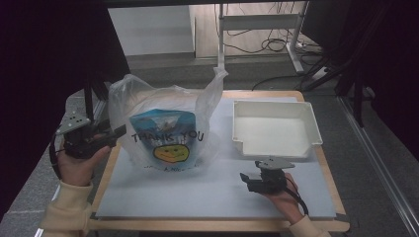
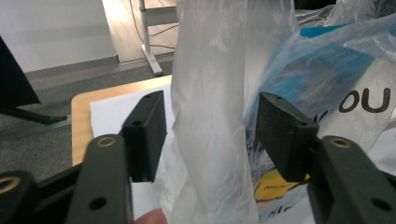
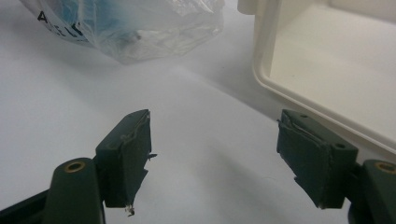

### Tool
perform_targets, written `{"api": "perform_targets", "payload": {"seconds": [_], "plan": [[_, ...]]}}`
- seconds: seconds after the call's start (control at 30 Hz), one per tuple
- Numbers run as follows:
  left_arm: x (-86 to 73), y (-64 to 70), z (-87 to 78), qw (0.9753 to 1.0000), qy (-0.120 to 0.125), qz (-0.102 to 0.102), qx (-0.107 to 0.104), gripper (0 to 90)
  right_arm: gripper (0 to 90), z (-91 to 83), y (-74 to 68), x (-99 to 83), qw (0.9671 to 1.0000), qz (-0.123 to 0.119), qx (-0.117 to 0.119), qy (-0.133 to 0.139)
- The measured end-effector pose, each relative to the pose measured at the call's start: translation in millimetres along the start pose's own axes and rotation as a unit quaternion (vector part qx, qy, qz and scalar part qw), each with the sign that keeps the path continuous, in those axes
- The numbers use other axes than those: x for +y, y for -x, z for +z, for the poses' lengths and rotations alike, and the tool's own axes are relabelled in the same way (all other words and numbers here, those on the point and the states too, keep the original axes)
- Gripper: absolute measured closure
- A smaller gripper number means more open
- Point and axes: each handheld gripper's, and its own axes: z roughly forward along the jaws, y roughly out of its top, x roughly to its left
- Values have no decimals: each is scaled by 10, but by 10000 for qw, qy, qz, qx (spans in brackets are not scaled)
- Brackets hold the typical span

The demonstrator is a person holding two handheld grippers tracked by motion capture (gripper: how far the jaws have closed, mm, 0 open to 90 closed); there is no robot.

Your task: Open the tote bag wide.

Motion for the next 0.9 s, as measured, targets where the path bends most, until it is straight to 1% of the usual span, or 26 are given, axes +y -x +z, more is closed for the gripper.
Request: {"api": "perform_targets", "payload": {"seconds": [0.03,0.07,0.17,0.2,0.23,0.27,0.3,0.33,0.37,0.4,0.47,0.57,0.73,0.8,0.9], "plan": [[1,0,23,10000,2,43,23,479,263,-1,0,-1,10000,2,7,3],[-4,4,44,10000,27,44,27,516,263,-1,-3,-2,10000,-16,16,15],[-16,4,62,9999,68,79,-5,680,263,-6,-7,-2,10000,-24,17,36],[-27,8,61,9998,140,103,-28,733,263,-14,-3,-3,10000,-11,6,33],[-27,8,61,9998,140,103,-28,764,263,-14,-3,-3,10000,-11,6,33],[-41,16,57,9997,199,130,-87,807,263,-19,20,-6,10000,5,-18,32],[-50,26,58,9996,204,148,-110,825,263,-17,26,-7,10000,-3,-24,56],[-50,26,58,9996,204,148,-110,848,263,-18,30,-8,10000,39,-40,64],[-59,30,58,9995,209,188,-124,848,263,-18,30,-8,10000,39,-40,64],[-69,30,52,9994,238,189,-162,868,263,-21,31,-6,9999,65,-50,76],[-75,21,36,9993,288,188,-175,873,263,-20,24,-5,9999,54,-50,73],[-90,5,13,9989,384,127,-249,880,265,-1,7,-3,10000,19,-51,31],[-89,-3,24,9989,351,128,-295,888,275,11,-18,26,10000,-23,-30,10],[-95,-8,41,9988,332,146,-338,891,286,-25,-16,74,9999,4,-12,111],[-112,-15,65,9987,295,145,-378,893,287,-32,-34,85,9999,-63,10,126]]}}
